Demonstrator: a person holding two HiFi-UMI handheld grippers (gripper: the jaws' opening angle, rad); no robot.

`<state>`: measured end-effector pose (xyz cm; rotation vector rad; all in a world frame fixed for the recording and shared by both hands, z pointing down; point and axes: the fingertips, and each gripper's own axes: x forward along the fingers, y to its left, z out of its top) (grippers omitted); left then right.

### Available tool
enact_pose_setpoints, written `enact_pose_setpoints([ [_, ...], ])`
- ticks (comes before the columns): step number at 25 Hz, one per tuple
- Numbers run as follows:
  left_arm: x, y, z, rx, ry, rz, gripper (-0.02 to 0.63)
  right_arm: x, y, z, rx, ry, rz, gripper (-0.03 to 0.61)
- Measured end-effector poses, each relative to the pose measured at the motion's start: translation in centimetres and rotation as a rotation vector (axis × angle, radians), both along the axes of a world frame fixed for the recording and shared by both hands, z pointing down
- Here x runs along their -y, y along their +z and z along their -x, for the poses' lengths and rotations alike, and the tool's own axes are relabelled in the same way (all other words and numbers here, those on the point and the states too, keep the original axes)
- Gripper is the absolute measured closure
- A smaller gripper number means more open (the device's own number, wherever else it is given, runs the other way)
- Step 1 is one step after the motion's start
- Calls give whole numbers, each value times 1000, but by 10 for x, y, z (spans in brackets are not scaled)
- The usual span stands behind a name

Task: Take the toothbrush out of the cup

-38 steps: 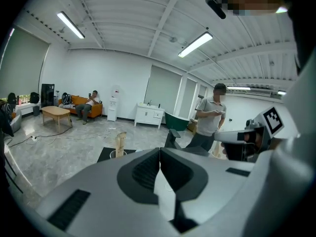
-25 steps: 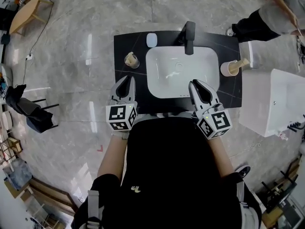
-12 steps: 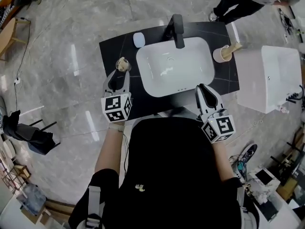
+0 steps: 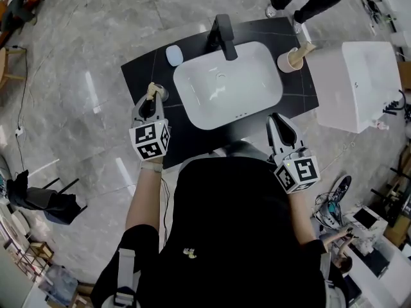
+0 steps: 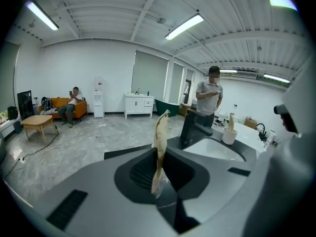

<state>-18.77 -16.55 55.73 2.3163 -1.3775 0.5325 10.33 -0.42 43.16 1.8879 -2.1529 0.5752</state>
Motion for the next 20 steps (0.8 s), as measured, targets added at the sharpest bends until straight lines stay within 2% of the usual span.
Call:
enact_pose_setpoints([
  [4,4,-1,1,16,8,-2,578,-2,-2,-2,-7,7,-1,515],
  [12,5,-6,-1,42,8,4,581,-1,-6,-9,-11,9,-5,515],
  [20,7,-36,0,66,-16,-18,581,7,-3,-14,30,-24,-34,515],
])
